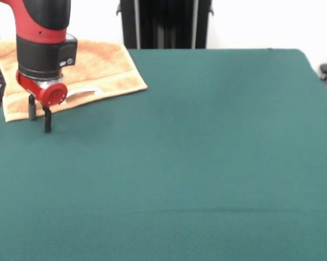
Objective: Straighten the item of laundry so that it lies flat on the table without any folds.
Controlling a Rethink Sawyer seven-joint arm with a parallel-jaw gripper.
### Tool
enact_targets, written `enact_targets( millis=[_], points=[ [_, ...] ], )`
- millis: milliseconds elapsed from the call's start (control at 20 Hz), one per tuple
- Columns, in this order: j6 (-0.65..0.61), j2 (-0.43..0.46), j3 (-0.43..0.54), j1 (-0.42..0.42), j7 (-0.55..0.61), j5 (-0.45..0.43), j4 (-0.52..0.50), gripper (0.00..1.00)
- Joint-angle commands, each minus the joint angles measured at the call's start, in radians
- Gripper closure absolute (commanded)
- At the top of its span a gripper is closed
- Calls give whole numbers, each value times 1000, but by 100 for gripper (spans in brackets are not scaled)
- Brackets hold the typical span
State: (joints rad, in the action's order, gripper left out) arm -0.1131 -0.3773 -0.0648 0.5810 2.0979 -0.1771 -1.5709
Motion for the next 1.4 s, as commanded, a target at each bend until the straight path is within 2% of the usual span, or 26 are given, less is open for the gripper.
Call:
enact_targets(
  millis=[50, 900, 1400],
  points=[
    [18, 83, 96, -31, 81, -30, -76, 0],
    [-242, 58, 23, -100, 39, 7, -24, 0],
    [-229, 37, 37, -48, -10, -36, -65, 0]
  ],
)
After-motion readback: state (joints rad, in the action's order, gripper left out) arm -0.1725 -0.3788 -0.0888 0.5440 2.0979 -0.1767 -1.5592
